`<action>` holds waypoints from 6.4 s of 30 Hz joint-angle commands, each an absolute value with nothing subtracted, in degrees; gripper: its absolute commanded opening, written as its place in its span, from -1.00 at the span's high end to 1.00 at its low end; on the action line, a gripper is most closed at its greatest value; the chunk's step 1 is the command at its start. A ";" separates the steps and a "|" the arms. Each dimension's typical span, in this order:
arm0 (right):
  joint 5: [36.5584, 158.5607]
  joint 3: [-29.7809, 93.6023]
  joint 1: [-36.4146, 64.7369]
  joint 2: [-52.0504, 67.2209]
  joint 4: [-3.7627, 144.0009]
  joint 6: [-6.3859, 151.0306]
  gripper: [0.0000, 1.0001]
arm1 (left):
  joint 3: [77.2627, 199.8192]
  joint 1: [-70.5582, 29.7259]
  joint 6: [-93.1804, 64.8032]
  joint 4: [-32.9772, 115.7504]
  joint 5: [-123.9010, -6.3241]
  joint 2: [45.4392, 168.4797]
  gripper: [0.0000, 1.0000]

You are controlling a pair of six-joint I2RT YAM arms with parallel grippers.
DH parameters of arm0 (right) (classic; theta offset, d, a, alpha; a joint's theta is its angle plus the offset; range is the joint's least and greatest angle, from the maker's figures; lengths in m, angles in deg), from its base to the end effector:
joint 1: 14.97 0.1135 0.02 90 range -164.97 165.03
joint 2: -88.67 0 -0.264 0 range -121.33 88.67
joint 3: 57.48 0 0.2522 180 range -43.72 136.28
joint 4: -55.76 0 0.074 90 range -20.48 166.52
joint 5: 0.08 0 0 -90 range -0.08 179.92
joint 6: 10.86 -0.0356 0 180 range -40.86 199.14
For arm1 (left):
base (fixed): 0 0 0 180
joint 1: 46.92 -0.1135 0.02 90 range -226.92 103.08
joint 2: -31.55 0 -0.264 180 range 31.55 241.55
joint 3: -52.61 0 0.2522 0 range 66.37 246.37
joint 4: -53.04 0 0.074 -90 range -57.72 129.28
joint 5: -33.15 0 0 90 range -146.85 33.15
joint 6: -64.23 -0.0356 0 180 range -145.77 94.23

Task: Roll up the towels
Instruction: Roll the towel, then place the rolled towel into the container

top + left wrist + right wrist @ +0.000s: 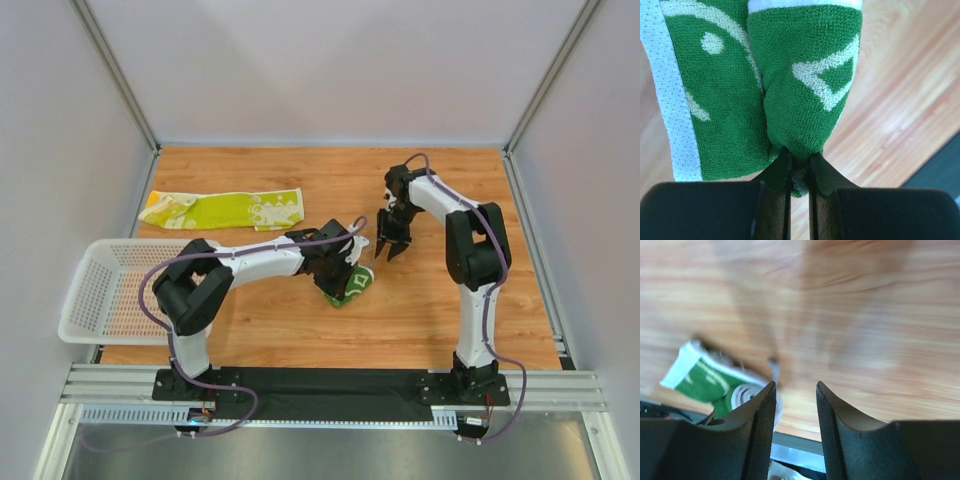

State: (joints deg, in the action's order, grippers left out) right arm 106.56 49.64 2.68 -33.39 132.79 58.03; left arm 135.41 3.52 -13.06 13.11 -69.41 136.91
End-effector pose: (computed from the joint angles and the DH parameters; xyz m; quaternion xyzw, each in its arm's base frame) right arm 0.3782 0.1310 0.1642 -0.0324 -0.9888 -0.1308 0.0641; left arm 0.2316 -0.2925 0.1749 0.3368 0.9052 -0.2143 0.1457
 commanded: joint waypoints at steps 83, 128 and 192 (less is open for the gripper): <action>116.99 26.94 9.64 -23.75 110.74 48.46 0.78 | 147.14 -12.99 -5.54 -5.01 -84.37 143.62 0.19; 115.49 36.69 9.64 -29.20 119.09 51.01 0.78 | 133.08 5.82 -13.38 12.03 -57.03 137.20 -0.20; 128.06 20.44 0.76 -11.62 100.74 49.00 -0.13 | 143.36 -11.41 7.10 2.28 -94.82 149.59 1.00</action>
